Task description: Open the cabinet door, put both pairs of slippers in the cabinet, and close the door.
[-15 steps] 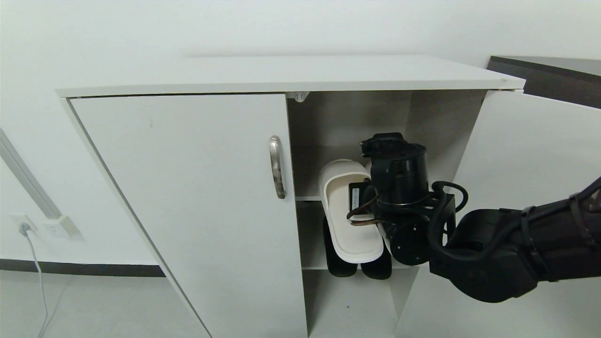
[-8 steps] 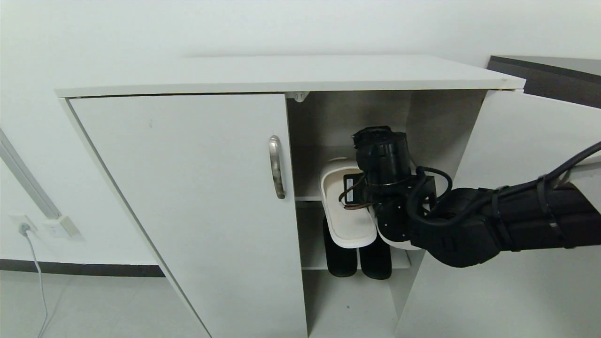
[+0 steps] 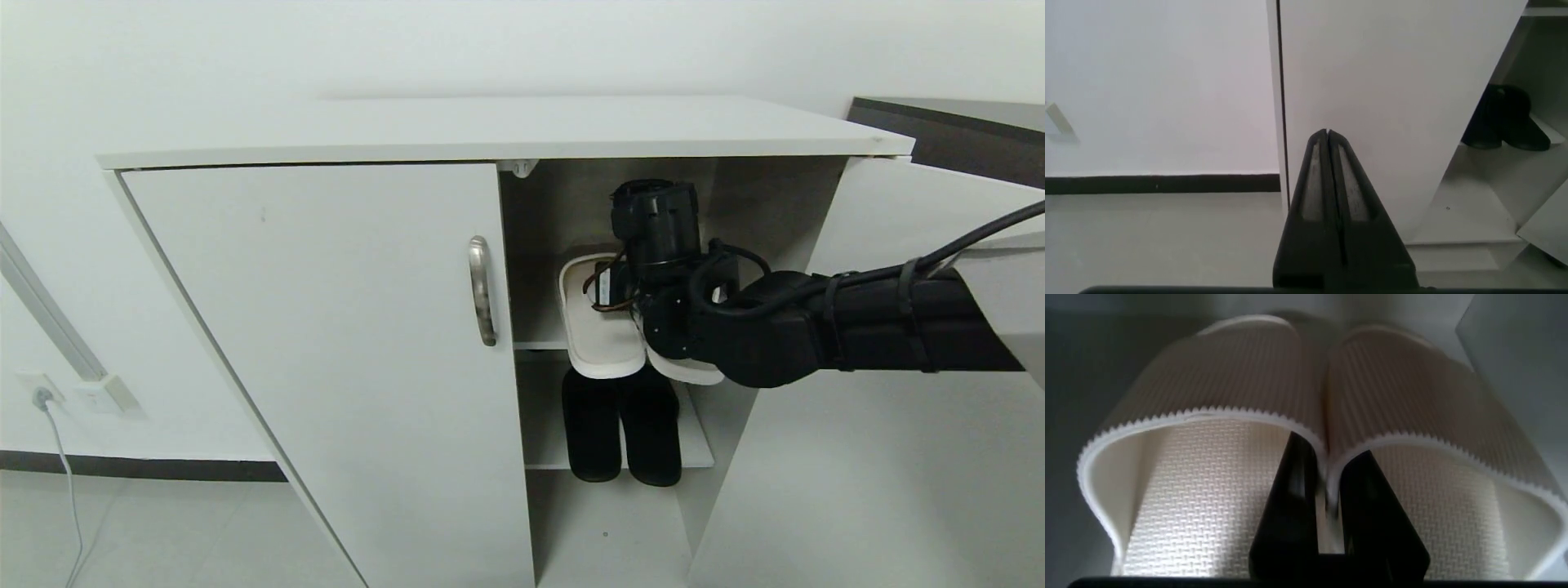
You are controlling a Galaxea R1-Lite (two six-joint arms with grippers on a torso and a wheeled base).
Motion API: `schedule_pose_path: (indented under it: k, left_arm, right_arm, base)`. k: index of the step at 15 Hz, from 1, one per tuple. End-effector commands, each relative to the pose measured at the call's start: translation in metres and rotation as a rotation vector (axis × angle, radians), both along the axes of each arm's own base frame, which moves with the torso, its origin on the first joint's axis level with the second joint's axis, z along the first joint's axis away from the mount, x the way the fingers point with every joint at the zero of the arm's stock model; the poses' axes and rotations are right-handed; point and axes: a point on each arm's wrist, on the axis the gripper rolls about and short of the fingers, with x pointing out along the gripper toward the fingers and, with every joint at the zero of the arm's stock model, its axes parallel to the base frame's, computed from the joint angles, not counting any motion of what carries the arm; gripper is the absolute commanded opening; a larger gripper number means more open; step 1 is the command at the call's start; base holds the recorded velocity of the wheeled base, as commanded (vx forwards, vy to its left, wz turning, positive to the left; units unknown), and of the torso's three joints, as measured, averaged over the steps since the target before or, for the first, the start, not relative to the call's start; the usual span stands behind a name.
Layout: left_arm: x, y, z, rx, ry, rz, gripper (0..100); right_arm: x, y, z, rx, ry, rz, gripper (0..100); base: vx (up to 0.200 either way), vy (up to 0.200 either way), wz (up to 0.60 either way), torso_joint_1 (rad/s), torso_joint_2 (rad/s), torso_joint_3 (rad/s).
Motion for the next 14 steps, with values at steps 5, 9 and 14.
schedule_pose_path:
  k: [5, 9, 14]
  left_arm:
    - [0.000, 0.000, 0.000, 0.000, 0.001, 0.001, 0]
    - [0.000, 0.000, 0.000, 0.000, 0.001, 0.001, 0]
    - [0.000, 0.000, 0.000, 0.000, 0.001, 0.001, 0]
  right_arm:
    - [0.024, 0.000, 0.001, -0.007, 0.008, -0.036, 0]
    - [0.031, 0.001, -0.007, -0.014, 0.020, -0.044, 0]
    - [0.033, 0.000, -0.009, -0.003, 0.024, -0.053, 0]
  base:
    - [0.000, 0.000, 0.00, 0.000, 0.00, 0.000]
    - [0.000, 0.000, 0.00, 0.000, 0.00, 0.000]
    - [0.000, 0.000, 0.00, 0.000, 0.00, 0.000]
